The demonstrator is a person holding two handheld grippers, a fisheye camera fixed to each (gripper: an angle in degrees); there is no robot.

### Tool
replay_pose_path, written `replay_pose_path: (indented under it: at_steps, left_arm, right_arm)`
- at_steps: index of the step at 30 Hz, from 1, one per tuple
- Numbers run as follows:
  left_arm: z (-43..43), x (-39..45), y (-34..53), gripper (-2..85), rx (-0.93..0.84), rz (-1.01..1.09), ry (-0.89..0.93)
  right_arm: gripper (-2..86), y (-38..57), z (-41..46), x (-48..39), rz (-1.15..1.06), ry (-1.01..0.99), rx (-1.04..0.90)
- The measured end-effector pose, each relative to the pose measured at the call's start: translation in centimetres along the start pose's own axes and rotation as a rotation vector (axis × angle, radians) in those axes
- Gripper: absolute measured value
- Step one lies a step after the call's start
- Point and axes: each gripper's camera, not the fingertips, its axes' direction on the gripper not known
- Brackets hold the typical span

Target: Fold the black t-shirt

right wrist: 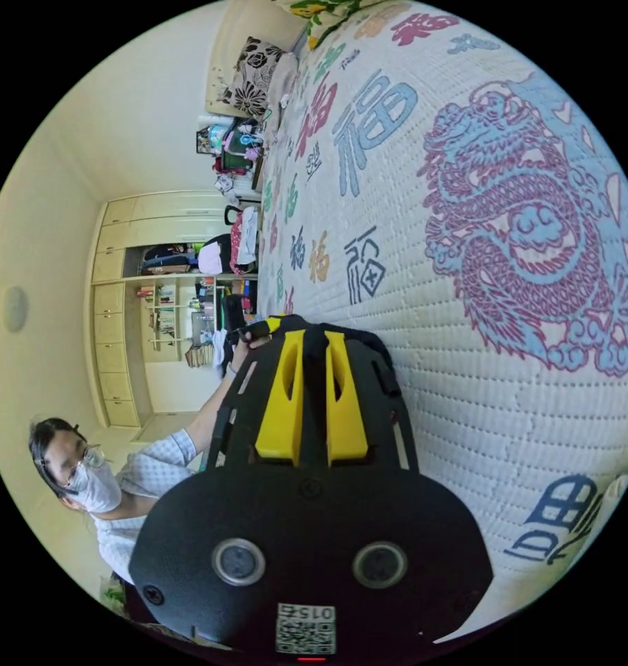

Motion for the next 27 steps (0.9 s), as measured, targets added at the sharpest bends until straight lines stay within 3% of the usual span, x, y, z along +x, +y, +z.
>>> replay_pose_path:
  at_steps: [5, 9, 17, 27]
  left_arm:
    - [-0.7, 5.0, 0.3, 0.6, -0.012, 0.146, -0.096]
    - [-2.6, 10.8, 3.3, 0.3, 0.039, 0.343, -0.060]
    - [-1.6, 25.8, 20.9, 0.1, 0.001, 0.820, -0.111]
    - [4.0, 30.0, 30.4, 0.1, -0.143, 0.728, -0.224]
  right_arm:
    - [3.7, 0.7, -0.8, -2.6, -0.099, 0.044, 0.038]
    - [3.4, 4.4, -2.0, -5.7, -0.266, -0.009, 0.040]
    - [3.5, 20.5, 0.1, -7.4, -0.421, 0.004, -0.043]
    - [4.1, 26.7, 5.2, -3.1, -0.303, 0.088, -0.073]
